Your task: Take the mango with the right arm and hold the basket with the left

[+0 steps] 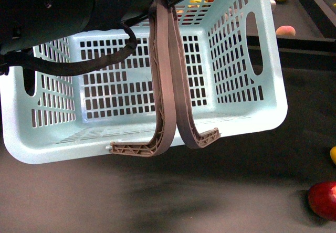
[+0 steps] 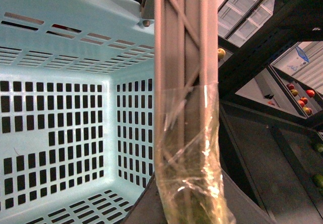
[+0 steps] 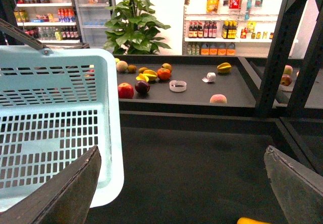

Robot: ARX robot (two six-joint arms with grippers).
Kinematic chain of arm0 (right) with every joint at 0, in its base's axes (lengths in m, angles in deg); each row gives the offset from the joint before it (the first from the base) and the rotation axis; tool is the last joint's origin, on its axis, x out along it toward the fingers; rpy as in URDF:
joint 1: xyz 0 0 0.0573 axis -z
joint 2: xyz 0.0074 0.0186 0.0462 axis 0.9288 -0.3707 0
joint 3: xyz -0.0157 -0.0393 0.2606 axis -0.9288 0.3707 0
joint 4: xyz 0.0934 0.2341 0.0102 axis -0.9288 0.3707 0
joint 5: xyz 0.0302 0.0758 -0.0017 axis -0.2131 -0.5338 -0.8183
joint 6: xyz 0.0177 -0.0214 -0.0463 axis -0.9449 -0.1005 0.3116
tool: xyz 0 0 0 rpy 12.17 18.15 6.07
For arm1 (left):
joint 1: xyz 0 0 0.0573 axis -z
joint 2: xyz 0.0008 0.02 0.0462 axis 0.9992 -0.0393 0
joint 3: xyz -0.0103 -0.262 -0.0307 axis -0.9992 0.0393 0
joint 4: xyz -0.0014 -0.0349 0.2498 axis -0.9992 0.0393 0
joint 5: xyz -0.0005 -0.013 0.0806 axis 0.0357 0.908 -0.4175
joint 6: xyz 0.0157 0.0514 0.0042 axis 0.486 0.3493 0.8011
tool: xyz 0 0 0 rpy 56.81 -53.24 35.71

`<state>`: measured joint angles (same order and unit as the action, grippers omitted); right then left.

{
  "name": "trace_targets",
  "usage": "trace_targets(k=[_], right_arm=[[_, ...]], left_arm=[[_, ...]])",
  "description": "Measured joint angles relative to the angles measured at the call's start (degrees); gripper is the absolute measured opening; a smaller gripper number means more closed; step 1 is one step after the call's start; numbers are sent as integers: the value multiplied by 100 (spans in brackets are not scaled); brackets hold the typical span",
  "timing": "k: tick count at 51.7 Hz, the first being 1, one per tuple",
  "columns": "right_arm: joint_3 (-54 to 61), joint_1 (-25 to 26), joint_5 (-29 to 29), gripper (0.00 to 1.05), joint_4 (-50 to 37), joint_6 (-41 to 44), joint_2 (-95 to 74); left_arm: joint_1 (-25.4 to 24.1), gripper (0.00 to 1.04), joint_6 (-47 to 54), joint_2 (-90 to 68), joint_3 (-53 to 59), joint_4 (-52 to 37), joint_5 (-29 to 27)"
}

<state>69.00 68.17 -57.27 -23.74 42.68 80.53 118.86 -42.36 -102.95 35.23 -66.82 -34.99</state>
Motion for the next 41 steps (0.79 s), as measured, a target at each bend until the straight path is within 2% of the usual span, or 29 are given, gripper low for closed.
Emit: trace_targets(k=[41], right_arm=[[0, 0, 0, 96, 0, 0, 0]], left_arm=[[-15, 7, 4, 13, 9, 0, -4]])
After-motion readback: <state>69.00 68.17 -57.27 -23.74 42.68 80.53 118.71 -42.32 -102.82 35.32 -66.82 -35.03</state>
